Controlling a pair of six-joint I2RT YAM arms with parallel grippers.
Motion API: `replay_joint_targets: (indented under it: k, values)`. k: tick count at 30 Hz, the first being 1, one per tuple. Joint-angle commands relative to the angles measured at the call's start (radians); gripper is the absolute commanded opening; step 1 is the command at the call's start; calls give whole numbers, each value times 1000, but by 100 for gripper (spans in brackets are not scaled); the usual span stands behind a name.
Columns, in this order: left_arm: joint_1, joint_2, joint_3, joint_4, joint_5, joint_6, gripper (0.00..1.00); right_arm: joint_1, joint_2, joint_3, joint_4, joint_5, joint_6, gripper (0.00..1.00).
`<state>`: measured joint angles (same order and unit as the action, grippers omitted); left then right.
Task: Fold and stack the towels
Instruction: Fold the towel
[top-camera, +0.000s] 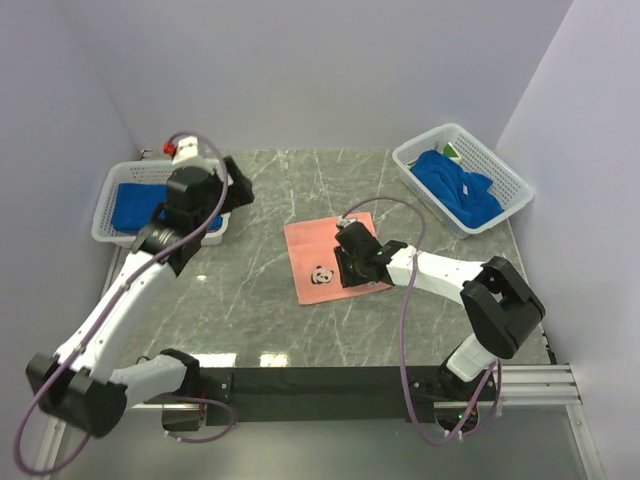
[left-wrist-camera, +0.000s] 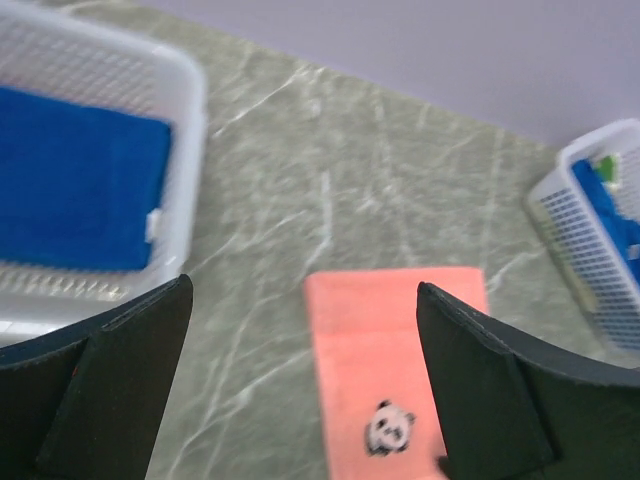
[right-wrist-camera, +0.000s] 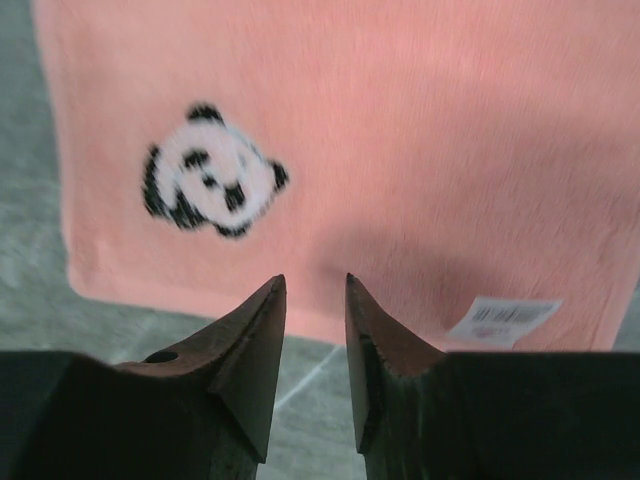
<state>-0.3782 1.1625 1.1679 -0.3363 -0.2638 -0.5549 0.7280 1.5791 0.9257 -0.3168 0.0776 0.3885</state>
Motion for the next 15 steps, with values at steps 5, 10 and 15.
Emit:
replay_joint_targets:
  k: [5,10,15]
  values:
    - [2,-158,-215,-29,-118,98,99,83,39,-59,-65,62,127,34]
    - [2,-195,-275,-26,-141,122,99,180,41,-100,-88,48,211,33]
    - [2,-231,-301,-21,-149,145,100,289,22,-100,-145,11,271,33]
